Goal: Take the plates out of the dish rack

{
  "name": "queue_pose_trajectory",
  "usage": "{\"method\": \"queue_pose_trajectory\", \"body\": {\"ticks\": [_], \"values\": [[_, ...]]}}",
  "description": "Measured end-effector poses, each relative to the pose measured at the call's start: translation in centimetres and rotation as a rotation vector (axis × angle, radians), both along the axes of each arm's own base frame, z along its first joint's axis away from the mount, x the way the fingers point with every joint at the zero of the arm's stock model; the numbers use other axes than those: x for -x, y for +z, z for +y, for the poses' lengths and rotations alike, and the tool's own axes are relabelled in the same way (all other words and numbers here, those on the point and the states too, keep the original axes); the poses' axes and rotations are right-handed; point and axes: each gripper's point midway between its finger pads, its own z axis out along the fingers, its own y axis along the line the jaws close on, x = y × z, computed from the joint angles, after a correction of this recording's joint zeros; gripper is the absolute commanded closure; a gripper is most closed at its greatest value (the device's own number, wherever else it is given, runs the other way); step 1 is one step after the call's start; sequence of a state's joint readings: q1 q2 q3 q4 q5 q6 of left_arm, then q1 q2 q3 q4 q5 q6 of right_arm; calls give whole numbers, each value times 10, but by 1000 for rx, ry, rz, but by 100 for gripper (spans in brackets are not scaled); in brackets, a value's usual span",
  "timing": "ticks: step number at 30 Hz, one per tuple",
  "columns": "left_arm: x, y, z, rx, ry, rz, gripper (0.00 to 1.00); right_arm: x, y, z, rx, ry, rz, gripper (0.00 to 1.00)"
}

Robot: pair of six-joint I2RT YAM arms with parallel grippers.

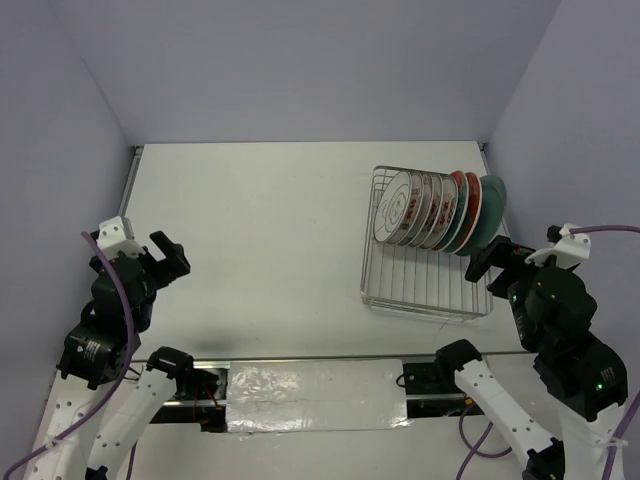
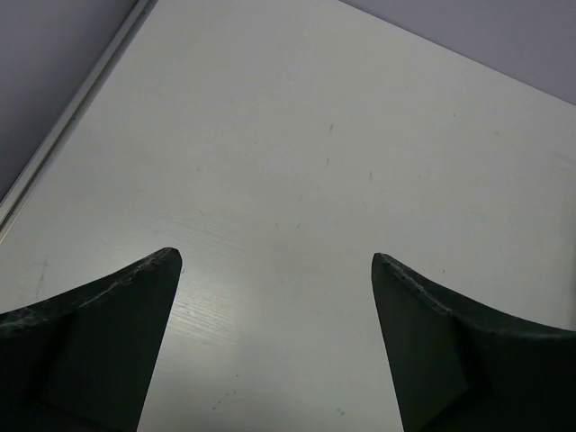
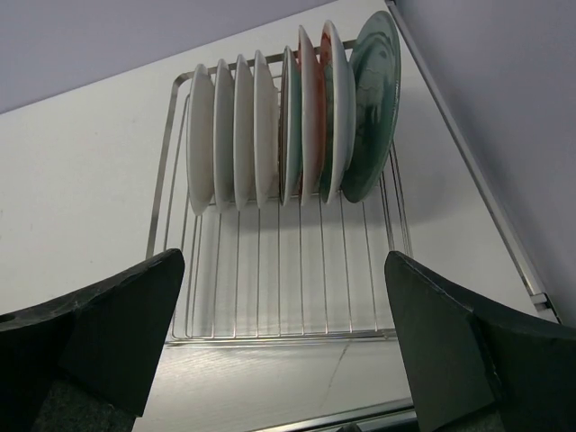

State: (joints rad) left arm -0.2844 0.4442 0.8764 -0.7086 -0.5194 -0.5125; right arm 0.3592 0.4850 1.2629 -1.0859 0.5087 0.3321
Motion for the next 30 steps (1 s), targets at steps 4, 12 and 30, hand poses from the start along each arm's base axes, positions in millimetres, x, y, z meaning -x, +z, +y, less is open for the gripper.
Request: {"method": "queue_pose_trajectory", "body": {"ticks": [4, 12, 30], "values": [[0, 0, 0, 0, 0, 0, 0, 3, 1, 1, -6, 14, -13, 0], [0, 0, 0, 0, -1, 1, 1, -1, 13, 15, -27, 89, -65, 0], [-20, -31, -11, -44, -26, 152, 1, -183, -43, -94, 118, -331, 311, 13]]}}
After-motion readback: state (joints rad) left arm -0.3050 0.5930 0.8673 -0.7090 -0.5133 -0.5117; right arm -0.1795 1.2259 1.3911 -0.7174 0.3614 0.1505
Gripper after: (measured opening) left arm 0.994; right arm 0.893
